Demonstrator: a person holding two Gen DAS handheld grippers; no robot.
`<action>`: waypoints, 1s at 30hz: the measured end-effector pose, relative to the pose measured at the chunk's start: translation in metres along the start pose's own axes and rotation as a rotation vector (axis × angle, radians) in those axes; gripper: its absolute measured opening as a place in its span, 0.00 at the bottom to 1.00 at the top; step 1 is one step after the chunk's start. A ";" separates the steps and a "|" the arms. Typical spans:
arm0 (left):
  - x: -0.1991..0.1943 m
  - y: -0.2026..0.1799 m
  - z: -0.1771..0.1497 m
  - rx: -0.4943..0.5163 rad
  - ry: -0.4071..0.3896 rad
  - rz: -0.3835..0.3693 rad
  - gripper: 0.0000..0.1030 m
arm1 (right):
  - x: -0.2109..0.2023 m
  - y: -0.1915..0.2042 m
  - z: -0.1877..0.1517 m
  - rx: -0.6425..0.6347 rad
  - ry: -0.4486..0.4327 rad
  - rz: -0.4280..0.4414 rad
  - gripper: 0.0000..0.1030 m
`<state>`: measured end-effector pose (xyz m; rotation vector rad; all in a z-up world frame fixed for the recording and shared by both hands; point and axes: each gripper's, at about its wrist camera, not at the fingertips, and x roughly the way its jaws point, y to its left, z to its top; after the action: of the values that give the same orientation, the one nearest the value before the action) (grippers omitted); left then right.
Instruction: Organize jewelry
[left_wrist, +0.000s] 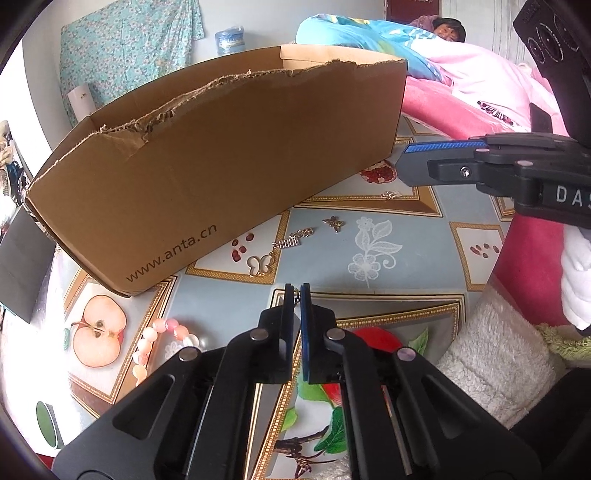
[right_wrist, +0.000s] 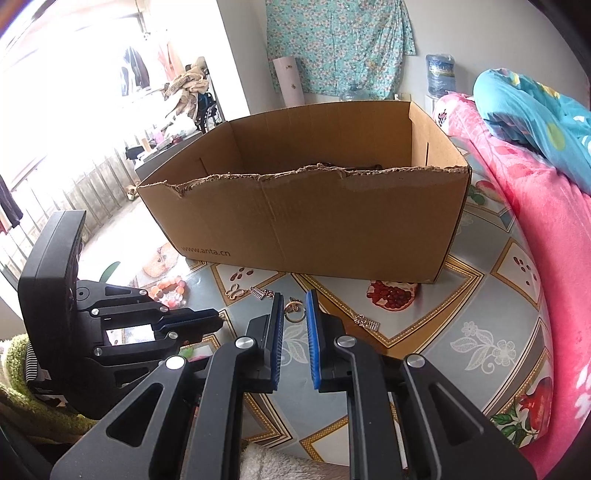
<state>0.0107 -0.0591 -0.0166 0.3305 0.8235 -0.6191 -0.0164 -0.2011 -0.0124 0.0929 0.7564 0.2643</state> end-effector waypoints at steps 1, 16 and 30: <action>-0.001 0.000 0.000 -0.003 -0.008 0.001 0.03 | 0.000 0.000 0.000 -0.001 0.000 0.001 0.12; 0.008 0.007 -0.004 0.057 0.013 -0.086 0.26 | 0.006 0.004 0.000 -0.002 0.018 0.005 0.12; 0.012 0.007 -0.001 0.102 0.000 -0.123 0.10 | 0.014 0.006 0.003 0.001 0.032 0.002 0.12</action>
<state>0.0203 -0.0576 -0.0262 0.3744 0.8178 -0.7775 -0.0058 -0.1912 -0.0182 0.0907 0.7881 0.2682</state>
